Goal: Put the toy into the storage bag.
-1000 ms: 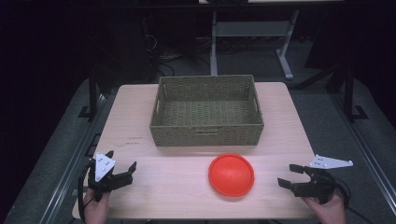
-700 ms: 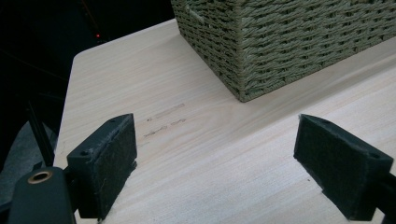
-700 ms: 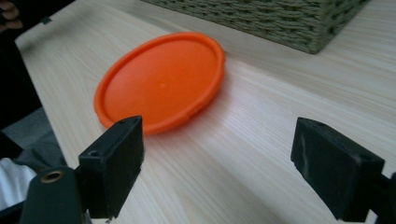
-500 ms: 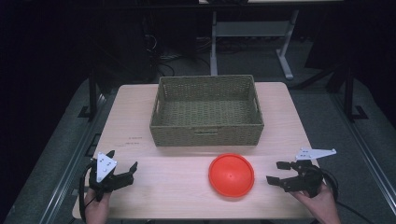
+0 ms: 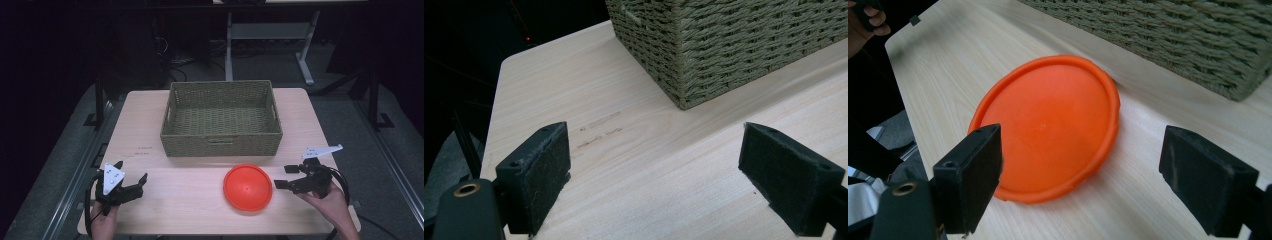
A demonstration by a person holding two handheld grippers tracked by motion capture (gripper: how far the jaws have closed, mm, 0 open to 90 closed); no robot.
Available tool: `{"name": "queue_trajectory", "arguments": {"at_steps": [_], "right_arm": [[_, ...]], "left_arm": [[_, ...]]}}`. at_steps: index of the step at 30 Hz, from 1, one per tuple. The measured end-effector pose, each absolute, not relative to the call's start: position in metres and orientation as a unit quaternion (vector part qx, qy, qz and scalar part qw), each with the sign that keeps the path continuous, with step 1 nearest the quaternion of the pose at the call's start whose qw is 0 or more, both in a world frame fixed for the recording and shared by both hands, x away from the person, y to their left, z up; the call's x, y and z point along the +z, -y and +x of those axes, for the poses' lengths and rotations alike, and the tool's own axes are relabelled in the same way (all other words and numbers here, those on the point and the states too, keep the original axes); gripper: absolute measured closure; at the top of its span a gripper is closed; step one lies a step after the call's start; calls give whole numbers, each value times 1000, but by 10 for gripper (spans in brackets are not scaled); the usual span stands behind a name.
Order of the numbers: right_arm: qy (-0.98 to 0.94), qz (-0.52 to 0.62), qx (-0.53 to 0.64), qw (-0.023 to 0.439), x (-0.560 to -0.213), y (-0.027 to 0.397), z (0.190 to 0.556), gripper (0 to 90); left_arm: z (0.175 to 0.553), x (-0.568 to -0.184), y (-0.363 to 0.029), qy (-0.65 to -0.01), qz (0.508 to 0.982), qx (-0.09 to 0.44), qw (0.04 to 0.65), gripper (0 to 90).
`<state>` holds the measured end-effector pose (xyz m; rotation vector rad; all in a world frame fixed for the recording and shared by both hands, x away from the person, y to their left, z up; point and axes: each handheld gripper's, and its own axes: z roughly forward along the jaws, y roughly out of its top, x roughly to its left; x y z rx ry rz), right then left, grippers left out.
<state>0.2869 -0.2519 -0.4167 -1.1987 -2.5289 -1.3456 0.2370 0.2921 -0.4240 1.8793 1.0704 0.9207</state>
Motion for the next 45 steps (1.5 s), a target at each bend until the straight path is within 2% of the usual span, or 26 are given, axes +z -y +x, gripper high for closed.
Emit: {"name": "queue_trajectory", "arguments": {"at_steps": [13, 28, 41, 45], "right_arm": [[834, -390, -387, 41, -429, 228, 313, 199], [848, -392, -343, 99, -451, 213, 332, 350], [853, -392, -328, 104, -458, 209, 336, 500], [852, -393, -330, 103, -458, 208, 336, 522]], "left_arm": [[238, -424, -289, -417, 742, 363, 380, 127], [238, -423, -290, -421, 737, 367, 382, 127], [237, -422, -291, -417, 739, 367, 382, 127], [237, -423, -291, -419, 738, 365, 382, 127]]}}
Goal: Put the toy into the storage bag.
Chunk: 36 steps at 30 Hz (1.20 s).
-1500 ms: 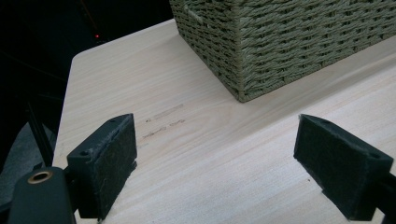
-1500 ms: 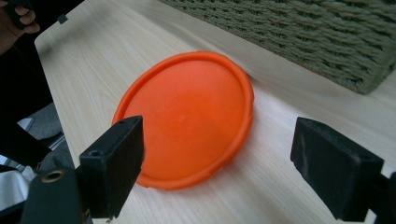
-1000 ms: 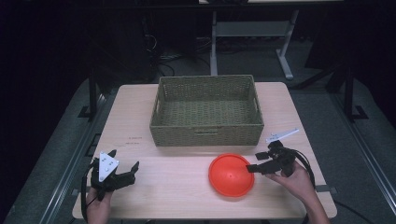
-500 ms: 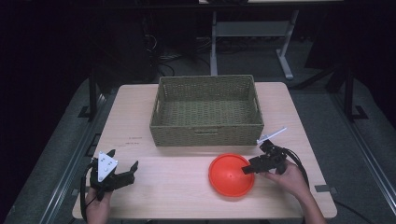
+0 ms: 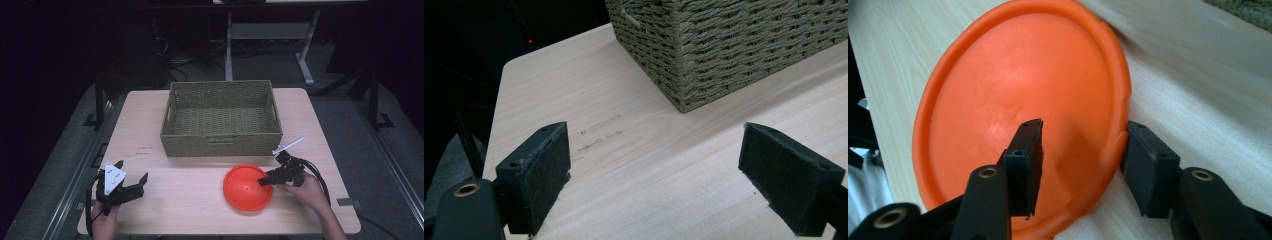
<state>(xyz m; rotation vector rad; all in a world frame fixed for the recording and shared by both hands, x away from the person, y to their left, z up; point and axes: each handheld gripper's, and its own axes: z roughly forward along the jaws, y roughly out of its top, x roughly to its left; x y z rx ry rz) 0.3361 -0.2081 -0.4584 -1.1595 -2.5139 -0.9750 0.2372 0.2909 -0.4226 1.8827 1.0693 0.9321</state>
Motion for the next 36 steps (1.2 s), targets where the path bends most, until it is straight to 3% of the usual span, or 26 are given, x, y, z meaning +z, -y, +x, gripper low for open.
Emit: {"name": "queue_trajectory", "arguments": {"at_steps": [12, 21, 36], "right_arm": [[860, -388, -325, 60, -458, 204, 334, 640], [841, -395, -361, 73, -442, 214, 329, 790], [854, -369, -365, 38, -400, 198, 315, 817]], "left_arm": [[237, -422, -291, -423, 732, 369, 385, 127], [236, -422, -292, -425, 731, 371, 384, 127], [235, -422, -292, -424, 731, 370, 387, 127]]}}
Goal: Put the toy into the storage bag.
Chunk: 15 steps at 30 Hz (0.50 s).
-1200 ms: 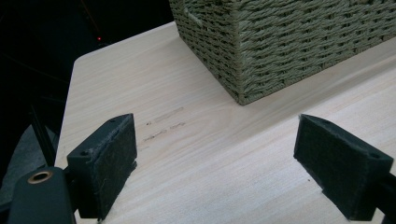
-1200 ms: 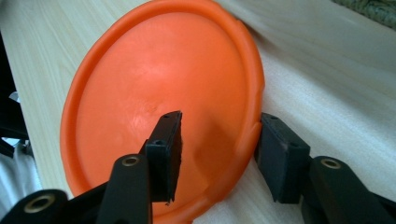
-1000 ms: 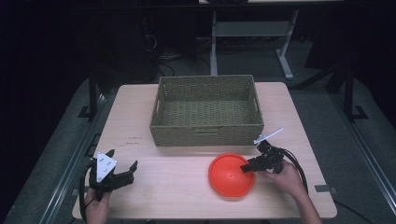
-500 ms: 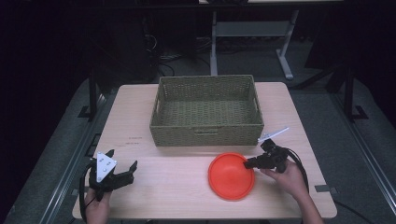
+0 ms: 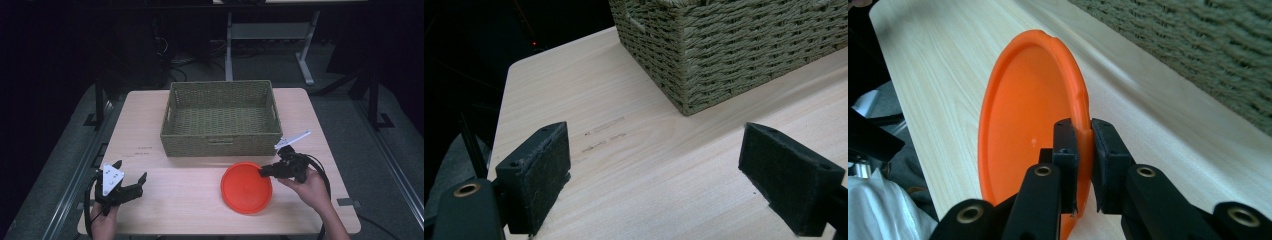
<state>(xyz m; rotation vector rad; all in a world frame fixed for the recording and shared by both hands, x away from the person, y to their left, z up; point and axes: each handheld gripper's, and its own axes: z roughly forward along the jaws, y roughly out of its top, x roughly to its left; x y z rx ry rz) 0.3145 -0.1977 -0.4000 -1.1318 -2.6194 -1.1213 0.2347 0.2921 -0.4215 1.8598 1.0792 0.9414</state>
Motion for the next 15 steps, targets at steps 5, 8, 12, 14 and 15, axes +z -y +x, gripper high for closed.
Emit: {"name": "queue_trajectory", "arguments": {"at_steps": [5, 8, 12, 14, 15], "right_arm": [[852, -364, -377, 24, -384, 200, 310, 817], [853, -363, -375, 16, -377, 201, 309, 817], [851, -362, -380, 14, -369, 203, 310, 817], [851, -361, -382, 14, -365, 204, 311, 817], [851, -359, -382, 12, -362, 204, 311, 817]], "left_arm": [[234, -422, -292, -424, 729, 370, 390, 127], [234, -422, -291, -422, 731, 371, 387, 127], [234, -422, -291, -424, 731, 370, 386, 127], [234, -421, -291, -425, 731, 369, 385, 127], [234, -421, -291, -425, 730, 370, 386, 127]]}}
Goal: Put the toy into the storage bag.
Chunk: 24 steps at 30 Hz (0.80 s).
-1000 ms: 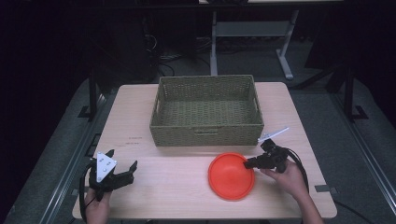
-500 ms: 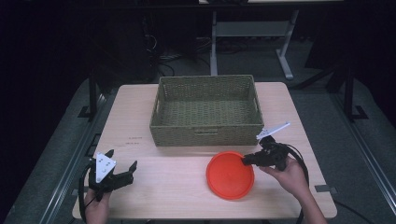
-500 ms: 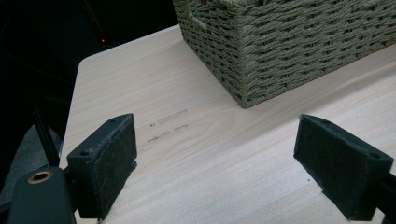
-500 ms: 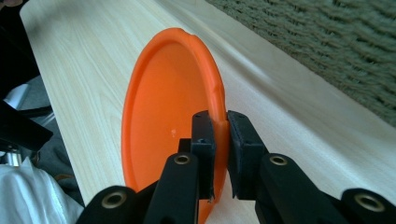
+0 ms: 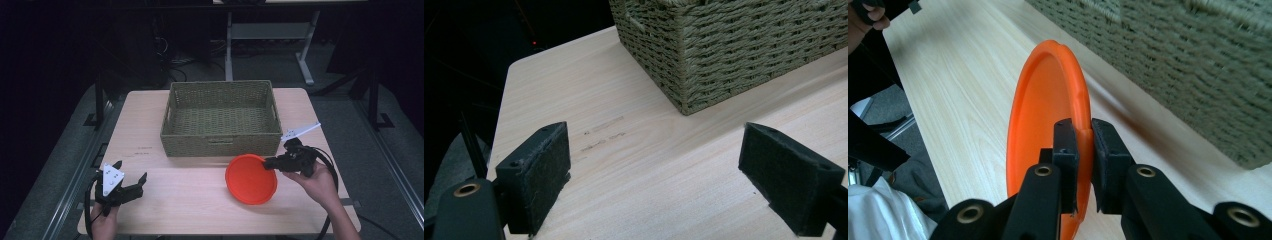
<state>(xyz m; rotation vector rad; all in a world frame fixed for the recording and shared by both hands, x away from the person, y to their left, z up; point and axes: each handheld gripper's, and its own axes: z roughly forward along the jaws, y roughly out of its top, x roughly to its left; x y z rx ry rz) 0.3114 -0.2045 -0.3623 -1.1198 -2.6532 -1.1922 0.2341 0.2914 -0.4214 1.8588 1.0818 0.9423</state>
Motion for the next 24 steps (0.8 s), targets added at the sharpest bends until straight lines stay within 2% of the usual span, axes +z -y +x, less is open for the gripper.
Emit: {"name": "queue_trajectory", "arguments": {"at_steps": [5, 24], "right_arm": [[853, -359, -378, -1, -351, 204, 311, 818], [859, -344, -379, -5, -323, 196, 322, 818]], "left_arm": [[235, -422, -291, -422, 733, 368, 386, 127], [234, -422, -290, -418, 735, 367, 386, 127]]}}
